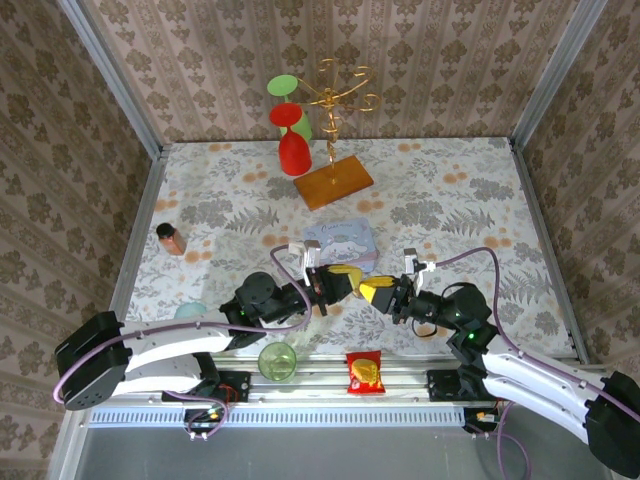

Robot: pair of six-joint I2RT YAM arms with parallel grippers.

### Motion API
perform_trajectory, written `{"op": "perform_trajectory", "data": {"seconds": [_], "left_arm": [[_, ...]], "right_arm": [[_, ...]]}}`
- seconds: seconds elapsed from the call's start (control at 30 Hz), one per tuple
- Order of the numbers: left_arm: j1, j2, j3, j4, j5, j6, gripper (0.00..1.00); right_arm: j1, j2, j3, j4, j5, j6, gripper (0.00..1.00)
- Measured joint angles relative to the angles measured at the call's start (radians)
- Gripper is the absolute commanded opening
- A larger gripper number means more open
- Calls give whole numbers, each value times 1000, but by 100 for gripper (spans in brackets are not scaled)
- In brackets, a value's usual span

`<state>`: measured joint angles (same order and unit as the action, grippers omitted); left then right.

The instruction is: Unlock the padlock with the key

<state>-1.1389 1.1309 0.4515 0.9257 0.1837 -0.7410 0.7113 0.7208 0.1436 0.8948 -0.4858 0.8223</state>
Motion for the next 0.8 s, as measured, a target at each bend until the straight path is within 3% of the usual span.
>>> {"op": "perform_trajectory", "data": {"seconds": [0.2, 0.5, 0.8], "left_arm": [[0, 23, 0, 8, 1, 0, 0], [0, 43, 0, 48, 4, -15, 0], [-11, 53, 0, 47, 25, -23, 0]], "right_arm": [[0, 34, 0, 27, -1, 0, 17], [-2, 42, -1, 48, 3, 5, 5], [-2, -70, -42, -11, 27, 3, 1]]}}
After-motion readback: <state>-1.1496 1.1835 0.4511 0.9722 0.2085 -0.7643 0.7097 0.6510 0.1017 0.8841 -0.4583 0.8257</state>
